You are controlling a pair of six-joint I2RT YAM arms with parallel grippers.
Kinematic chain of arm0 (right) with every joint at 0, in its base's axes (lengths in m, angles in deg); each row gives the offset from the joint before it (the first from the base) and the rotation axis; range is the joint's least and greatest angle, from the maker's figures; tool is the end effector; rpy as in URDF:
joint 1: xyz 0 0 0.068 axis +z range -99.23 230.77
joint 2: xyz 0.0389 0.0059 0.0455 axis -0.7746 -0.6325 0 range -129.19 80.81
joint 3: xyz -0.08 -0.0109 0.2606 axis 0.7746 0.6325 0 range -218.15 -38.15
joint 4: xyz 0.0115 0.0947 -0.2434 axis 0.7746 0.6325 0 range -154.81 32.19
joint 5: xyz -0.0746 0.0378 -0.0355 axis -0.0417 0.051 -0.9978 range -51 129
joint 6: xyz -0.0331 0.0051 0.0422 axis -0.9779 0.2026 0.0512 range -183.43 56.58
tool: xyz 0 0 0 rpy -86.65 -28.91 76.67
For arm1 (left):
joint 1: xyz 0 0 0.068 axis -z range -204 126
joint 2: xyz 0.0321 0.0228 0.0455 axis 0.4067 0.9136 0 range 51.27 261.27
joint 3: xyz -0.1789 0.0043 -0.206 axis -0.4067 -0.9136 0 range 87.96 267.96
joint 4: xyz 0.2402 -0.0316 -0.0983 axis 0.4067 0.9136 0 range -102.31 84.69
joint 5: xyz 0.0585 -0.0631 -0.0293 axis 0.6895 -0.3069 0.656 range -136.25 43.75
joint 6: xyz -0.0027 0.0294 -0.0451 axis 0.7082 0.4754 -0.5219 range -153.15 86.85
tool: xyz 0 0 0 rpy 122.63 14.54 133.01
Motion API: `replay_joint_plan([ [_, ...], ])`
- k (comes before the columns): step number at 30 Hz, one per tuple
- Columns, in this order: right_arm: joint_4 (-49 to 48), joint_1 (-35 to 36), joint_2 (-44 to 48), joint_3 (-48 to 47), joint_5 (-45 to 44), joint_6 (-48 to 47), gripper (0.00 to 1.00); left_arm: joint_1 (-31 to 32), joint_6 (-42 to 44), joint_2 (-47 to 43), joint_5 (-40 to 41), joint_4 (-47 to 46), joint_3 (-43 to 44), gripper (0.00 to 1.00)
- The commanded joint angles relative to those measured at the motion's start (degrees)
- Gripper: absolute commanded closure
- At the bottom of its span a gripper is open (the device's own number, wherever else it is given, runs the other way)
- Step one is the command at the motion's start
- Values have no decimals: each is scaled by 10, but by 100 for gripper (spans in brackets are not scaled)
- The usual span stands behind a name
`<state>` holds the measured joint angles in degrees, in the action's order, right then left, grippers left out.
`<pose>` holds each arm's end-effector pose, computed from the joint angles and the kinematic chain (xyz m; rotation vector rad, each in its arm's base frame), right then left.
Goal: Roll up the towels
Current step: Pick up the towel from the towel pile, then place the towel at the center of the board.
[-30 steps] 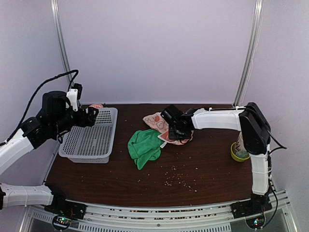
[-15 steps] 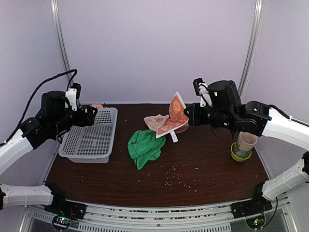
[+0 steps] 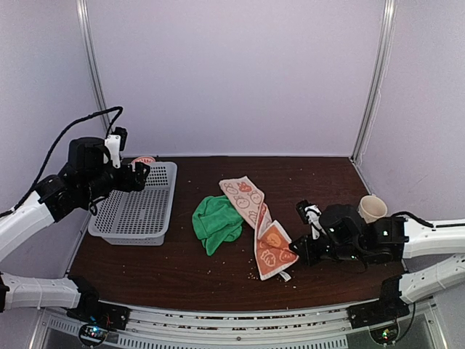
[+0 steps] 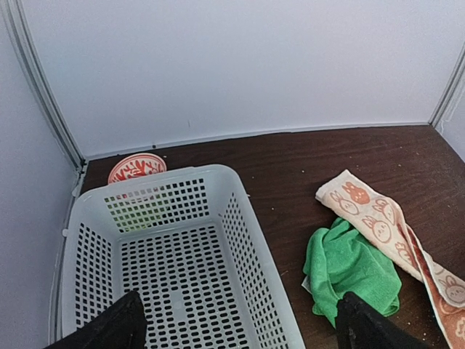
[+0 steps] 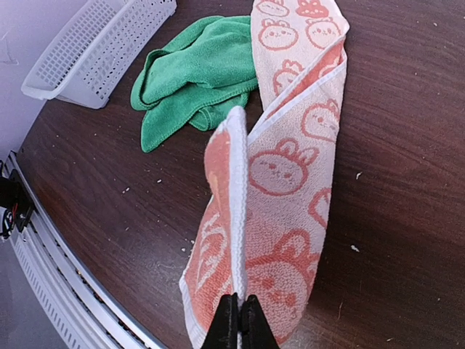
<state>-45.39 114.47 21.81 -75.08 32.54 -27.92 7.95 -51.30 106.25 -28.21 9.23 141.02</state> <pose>0.0992 0.1914 0.2310 -0.5277 2.3528 0.7390 0.1877 -0.1040 0.3385 0.0328 1.9680 -0.2623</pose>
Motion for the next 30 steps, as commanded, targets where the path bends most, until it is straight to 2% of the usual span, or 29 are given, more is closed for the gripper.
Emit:
replay_joint_plan([
  [1,-69,26,43,23,-30,22,100,26,3,17,-94,-4,28,8],
  [4,-111,42,64,34,-64,15,100,69,-61,32,-173,-38,26,9],
  [6,-140,44,75,41,-88,18,100,118,-78,42,-189,-87,14,10],
  [11,-185,45,99,39,-153,55,100,227,-22,105,-180,-145,20,10],
  [14,-190,46,112,27,-172,71,100,252,-6,144,-181,-160,29,11],
  [18,-178,45,141,25,-216,112,100,279,-2,171,-211,-227,15,12],
  [23,-180,44,130,9,-198,149,100,351,91,217,-156,-256,54,10],
  [25,-180,43,118,-1,-188,161,100,353,98,238,-155,-266,70,10],
  [30,-173,43,99,-29,-196,216,100,354,103,255,-158,-358,59,9],
])
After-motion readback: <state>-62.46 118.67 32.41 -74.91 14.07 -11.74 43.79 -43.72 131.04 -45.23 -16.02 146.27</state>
